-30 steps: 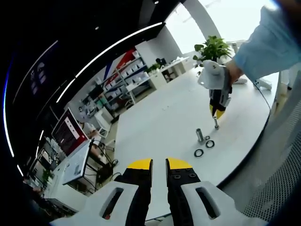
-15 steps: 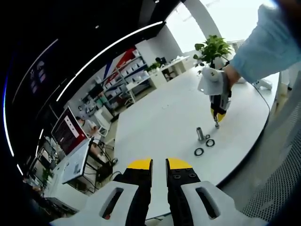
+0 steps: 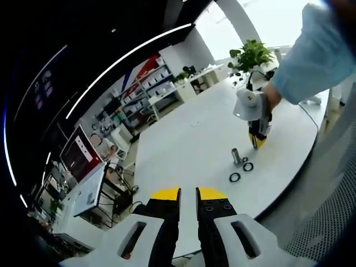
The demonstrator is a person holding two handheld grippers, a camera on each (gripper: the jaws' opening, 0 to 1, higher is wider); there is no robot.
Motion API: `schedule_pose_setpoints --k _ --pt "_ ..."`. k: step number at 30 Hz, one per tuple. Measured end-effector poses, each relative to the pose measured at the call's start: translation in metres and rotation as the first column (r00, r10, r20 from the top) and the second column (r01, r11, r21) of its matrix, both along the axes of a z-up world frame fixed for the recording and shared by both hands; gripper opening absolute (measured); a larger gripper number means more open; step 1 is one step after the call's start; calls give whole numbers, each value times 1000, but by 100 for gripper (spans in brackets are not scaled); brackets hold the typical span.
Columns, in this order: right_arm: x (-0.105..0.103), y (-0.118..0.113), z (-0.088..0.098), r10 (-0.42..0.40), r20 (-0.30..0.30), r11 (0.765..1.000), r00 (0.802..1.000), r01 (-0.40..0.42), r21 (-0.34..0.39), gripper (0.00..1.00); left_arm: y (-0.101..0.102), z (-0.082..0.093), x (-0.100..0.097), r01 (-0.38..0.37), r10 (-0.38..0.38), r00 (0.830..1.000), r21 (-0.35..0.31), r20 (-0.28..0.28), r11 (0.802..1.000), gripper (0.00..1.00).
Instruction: Place the washer onto the threaded stud by aligning its center hole with the stud, sliding it down to the base, and recovering from edge contact or off-axis alignment until the washer reaches the visible bottom stop.
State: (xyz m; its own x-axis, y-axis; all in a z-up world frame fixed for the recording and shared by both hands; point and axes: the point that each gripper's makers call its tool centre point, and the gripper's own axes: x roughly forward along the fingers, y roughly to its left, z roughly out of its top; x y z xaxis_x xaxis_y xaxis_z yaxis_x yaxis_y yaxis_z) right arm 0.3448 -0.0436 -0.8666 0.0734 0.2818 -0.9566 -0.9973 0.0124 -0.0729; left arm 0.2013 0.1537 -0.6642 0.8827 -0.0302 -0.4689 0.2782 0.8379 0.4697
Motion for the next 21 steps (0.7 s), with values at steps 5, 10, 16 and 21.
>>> schedule_pose_setpoints --k 5,10,16,21 --pt "0 0 0 5 -12 1000 1000 -5 -3 14 0 0 0 0 0 1000 -2 1 1000 8" --pt "3 8 9 -20 3 999 1000 20 41 26 0 0 0 -1 1 1000 -2 3 1000 8" --pt "0 24 22 12 6 996 1000 -13 90 26 0 1 0 -2 3 1000 -4 6 1000 8" --pt "-7 36 23 60 -2 992 998 -60 111 26 0 1 0 -3 4 1000 -4 8 1000 8"
